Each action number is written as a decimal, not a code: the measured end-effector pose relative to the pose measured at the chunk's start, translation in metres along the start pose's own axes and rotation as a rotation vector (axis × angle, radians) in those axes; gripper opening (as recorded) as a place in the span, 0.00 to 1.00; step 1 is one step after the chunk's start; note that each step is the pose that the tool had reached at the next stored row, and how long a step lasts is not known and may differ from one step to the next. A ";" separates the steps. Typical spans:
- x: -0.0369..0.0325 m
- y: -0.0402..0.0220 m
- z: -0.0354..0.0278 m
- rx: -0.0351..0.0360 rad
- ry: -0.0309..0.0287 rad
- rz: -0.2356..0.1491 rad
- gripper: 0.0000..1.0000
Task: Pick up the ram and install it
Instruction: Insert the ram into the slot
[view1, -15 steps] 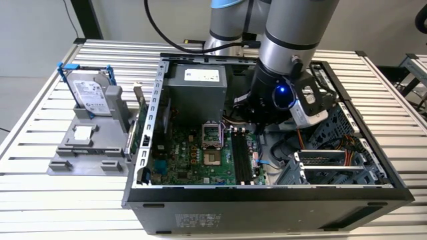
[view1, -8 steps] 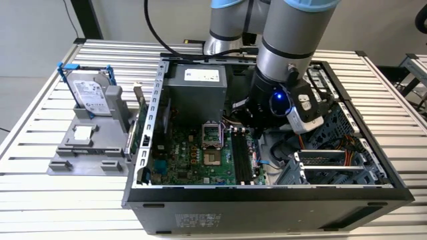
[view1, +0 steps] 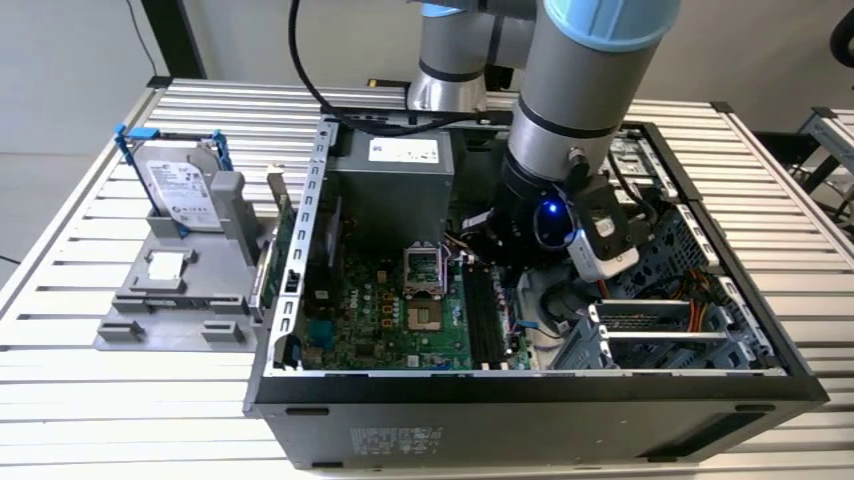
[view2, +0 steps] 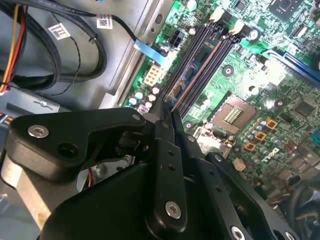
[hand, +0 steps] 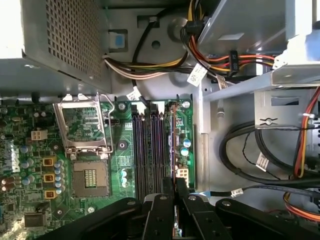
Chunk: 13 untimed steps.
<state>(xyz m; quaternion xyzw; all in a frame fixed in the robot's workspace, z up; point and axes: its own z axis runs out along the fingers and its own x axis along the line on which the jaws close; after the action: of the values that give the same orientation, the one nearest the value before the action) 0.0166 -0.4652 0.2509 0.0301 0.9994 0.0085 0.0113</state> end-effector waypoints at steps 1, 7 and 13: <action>0.0000 -0.0005 0.0018 -0.0001 0.0000 0.000 0.00; 0.0002 -0.0031 0.0119 0.0005 0.0000 -0.004 0.00; 0.0016 -0.0036 0.0189 0.0018 0.0002 -0.017 0.00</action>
<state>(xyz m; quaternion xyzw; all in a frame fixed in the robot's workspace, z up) 0.0152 -0.4684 0.2319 0.0218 0.9997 0.0076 0.0113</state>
